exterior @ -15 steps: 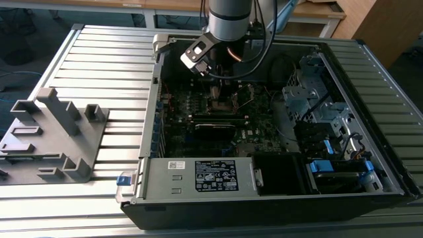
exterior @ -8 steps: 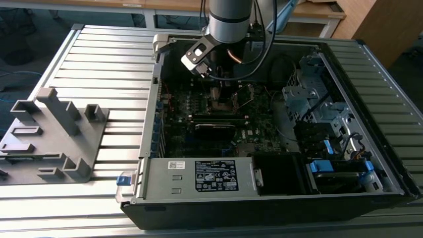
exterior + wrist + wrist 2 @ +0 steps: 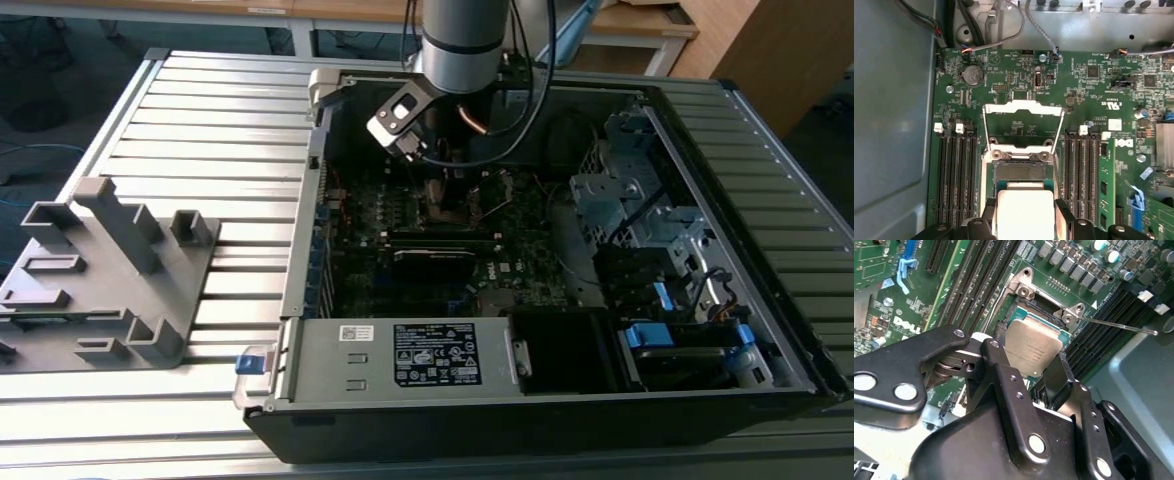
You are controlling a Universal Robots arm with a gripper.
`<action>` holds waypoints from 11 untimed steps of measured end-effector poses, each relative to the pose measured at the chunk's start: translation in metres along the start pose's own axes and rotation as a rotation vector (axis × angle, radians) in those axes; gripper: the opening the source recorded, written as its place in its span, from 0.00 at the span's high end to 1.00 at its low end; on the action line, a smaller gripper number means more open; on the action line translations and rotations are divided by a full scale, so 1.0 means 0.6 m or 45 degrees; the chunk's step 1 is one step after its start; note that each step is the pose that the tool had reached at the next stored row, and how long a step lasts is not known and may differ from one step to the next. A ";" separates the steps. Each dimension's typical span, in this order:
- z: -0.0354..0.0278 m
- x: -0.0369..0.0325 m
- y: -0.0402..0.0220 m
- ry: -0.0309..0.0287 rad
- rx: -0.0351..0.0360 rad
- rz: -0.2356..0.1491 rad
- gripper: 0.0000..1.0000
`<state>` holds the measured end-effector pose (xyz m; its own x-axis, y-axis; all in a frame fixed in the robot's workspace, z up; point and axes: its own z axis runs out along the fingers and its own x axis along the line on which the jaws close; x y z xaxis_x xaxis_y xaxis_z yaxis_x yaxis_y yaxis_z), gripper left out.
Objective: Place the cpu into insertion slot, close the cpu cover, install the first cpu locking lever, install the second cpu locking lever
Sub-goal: 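Place the cpu into insertion slot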
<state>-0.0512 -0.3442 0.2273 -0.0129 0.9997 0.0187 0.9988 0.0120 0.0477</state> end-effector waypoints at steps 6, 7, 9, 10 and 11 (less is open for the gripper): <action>0.014 0.000 0.000 0.0000 0.0001 0.000 0.46; 0.014 0.000 0.000 0.0000 0.0003 0.000 0.46; 0.016 0.000 0.002 0.0000 0.0002 0.000 0.46; 0.017 0.000 0.003 -0.0001 0.0002 0.000 0.46; 0.018 0.000 0.004 0.0000 0.0002 0.000 0.46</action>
<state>-0.0484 -0.3441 0.2168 -0.0128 0.9997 0.0187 0.9988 0.0119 0.0476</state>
